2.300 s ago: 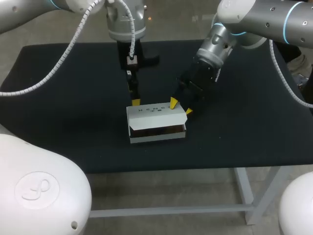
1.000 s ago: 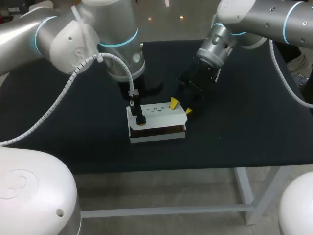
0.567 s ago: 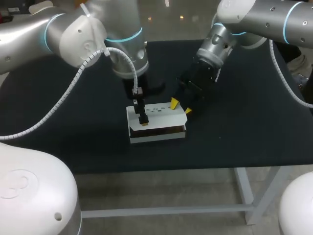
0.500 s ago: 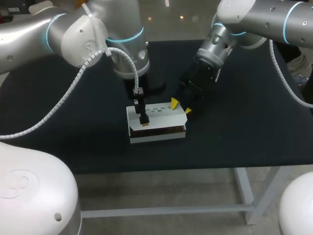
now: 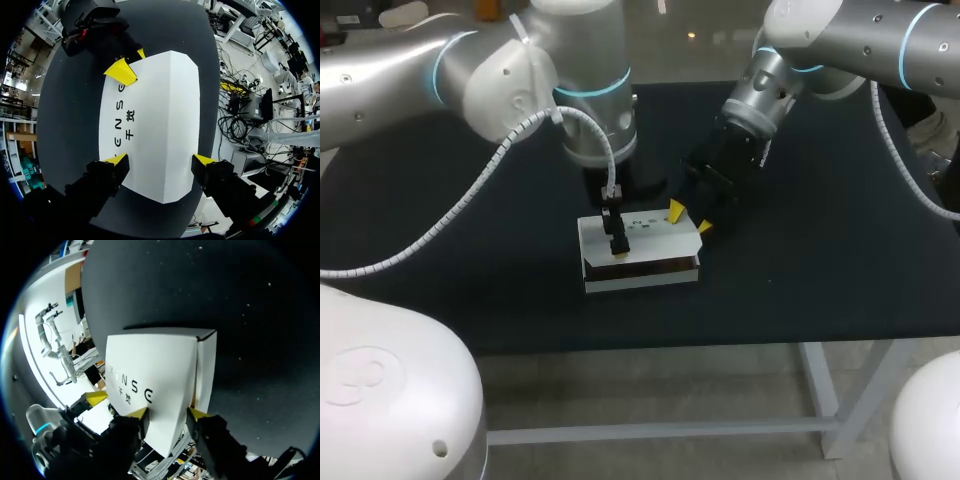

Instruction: Assemble the packaging by folding the flat box into shape, placing the metal phone stand inside, and closing the box properly

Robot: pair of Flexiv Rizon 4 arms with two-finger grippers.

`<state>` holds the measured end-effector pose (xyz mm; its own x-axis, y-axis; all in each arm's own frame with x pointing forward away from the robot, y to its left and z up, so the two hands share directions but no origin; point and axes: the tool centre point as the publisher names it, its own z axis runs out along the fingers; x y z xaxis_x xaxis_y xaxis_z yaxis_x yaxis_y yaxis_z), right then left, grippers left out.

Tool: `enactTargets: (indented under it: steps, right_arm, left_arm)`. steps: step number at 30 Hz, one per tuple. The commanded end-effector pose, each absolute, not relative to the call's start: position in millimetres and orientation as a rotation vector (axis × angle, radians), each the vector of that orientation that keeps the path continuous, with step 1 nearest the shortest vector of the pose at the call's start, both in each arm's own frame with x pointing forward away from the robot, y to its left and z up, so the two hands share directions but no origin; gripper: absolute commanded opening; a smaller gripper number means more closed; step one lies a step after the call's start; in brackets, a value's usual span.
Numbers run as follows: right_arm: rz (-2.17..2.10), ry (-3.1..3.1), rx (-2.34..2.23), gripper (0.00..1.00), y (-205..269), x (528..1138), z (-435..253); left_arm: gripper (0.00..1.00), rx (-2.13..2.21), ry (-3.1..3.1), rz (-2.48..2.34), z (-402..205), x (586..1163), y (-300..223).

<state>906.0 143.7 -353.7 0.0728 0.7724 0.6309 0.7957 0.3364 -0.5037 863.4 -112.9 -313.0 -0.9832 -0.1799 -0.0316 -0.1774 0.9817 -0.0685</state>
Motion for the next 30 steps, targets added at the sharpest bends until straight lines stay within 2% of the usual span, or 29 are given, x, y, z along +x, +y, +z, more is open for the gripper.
enactTargets:
  steps: [1, 3, 15, 24, 30]
  right_arm:
    - [-0.028, -1.681, -1.419, 0.51, 144, 907, -354]
    - [-0.028, -1.681, -1.419, 0.51, 144, 907, -354]
    - [-0.028, -1.681, -1.419, 0.5, 144, 907, -354]
    - [-0.028, -1.681, -1.419, 0.5, 144, 907, -354]
    - [-0.028, -1.681, -1.419, 0.5, 144, 907, -354]
  left_arm:
    - [0.8, -0.287, 3.088, -0.083, -316, 867, -116]
    - [0.76, -0.295, 3.085, -0.077, -317, 868, -116]
    - [0.73, -0.33, 3.004, -0.023, -325, 871, -119]
    - [0.73, -0.288, 2.923, -0.025, -329, 873, -118]
    - [0.77, -0.263, 2.9, -0.02, -330, 875, -119]
